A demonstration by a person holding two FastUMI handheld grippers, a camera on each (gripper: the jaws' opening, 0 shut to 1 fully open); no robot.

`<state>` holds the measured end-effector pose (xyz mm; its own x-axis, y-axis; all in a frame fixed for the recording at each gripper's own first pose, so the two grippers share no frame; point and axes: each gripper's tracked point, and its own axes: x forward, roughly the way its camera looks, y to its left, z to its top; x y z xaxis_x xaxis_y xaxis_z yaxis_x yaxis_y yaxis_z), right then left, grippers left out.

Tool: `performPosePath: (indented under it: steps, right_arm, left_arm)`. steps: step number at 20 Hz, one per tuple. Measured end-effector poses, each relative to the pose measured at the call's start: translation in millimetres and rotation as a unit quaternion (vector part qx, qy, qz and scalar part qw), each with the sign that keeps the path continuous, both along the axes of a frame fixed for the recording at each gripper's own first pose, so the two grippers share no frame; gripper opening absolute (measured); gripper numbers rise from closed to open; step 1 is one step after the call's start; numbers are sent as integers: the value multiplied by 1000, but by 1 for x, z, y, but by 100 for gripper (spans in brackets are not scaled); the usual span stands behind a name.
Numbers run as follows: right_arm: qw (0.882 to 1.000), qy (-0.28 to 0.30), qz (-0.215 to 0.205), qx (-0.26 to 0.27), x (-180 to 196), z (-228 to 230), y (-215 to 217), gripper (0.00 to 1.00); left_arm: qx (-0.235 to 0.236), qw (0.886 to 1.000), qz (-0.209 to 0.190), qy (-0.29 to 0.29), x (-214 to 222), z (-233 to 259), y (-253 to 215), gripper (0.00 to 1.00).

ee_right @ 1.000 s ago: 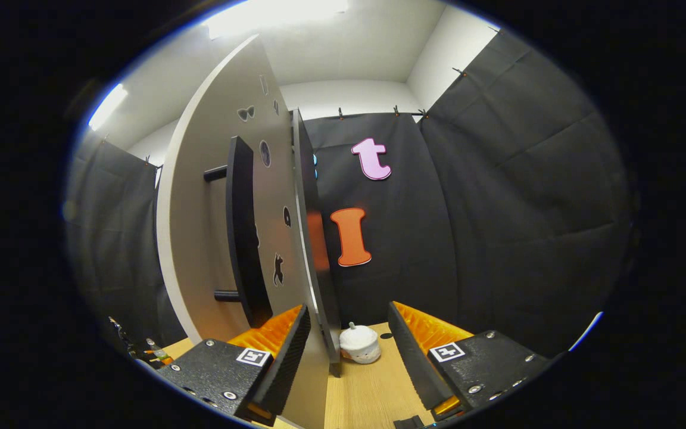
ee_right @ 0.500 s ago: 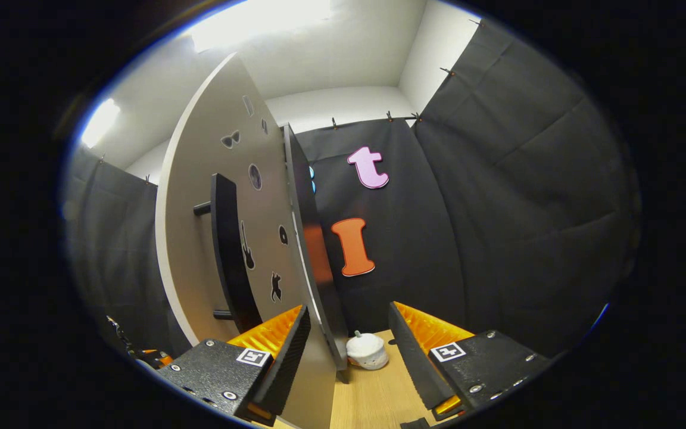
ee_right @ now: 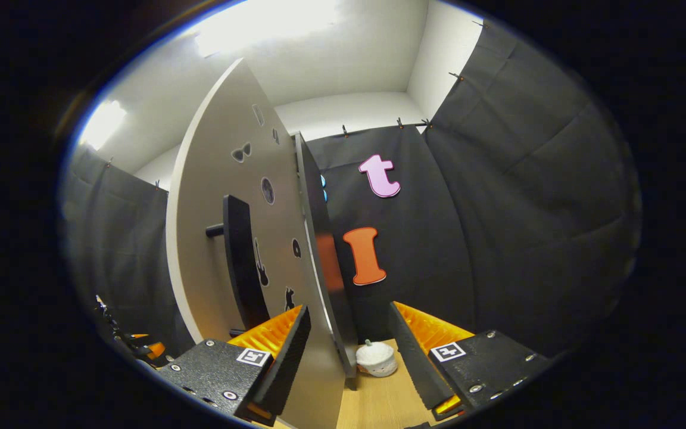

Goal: Open the cabinet door with the right hand, grasp the bottle in the cabinet with the left hand and place it on the coaster, then close the cabinet door with the right hand.

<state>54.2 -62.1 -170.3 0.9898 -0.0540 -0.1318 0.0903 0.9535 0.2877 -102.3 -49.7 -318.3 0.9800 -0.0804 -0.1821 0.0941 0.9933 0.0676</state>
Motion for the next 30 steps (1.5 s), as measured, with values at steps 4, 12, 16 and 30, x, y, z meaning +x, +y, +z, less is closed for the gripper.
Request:
performPosePath:
  steps: [4, 12, 16, 30]
  right_arm:
    - [999, -17, 2, -37, 0, 16, 5, 83]
    - [997, -20, 67, -12, 10, 16, 56, 77]
    - [995, -21, 90, -25, 20, 19, 83, 77]
    - [986, -41, 159, -24, 79, 22, 171, 77]
  left_arm:
    - [-8, 1000, -17, -18, 9, 27, -12, 90]
    - [-33, 999, -26, -18, 22, 39, -16, 90]
    - [-40, 999, -24, -14, 24, 34, -12, 90]
    - [-59, 997, 2, -43, 29, 51, 42, 90]
